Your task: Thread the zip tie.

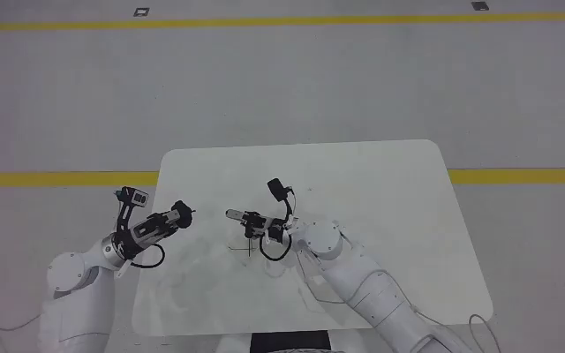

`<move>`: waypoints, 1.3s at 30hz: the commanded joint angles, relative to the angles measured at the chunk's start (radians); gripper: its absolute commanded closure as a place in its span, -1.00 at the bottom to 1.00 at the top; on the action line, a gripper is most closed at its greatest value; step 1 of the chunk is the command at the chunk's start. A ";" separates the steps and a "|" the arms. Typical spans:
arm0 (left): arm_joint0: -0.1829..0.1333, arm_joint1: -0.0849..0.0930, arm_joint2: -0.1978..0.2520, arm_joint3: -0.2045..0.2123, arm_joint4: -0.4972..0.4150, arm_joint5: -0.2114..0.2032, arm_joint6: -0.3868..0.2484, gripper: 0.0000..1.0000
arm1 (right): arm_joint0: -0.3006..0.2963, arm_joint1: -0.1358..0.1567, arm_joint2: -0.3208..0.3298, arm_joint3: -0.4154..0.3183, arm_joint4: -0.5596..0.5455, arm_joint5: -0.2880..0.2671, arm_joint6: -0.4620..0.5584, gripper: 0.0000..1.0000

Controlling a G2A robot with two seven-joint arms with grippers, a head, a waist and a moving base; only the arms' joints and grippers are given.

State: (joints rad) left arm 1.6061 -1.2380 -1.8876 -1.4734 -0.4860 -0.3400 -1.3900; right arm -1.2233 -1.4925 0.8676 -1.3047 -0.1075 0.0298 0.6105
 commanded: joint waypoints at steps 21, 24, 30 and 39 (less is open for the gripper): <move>0.000 0.000 0.000 0.000 0.000 0.000 0.000 1.00 | 0.096 0.029 -0.082 -0.145 -0.372 0.171 0.265 -1.00; 0.000 0.000 0.000 0.000 0.000 0.000 0.000 1.00 | 0.140 0.031 -0.114 -0.156 -0.451 0.189 0.354 -1.00; 0.000 0.000 0.000 0.000 0.000 0.000 0.000 1.00 | 0.211 0.023 -0.183 -0.122 -0.534 0.182 0.465 -1.00; 0.000 0.000 0.000 0.000 0.000 0.000 0.000 1.00 | 0.202 0.024 -0.187 -0.119 -0.537 0.166 0.444 -1.00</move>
State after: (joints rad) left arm 1.6061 -1.2380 -1.8876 -1.4734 -0.4861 -0.3400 -1.3900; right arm -1.0153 -1.4693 0.6836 -1.4257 -0.6421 0.2080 1.0706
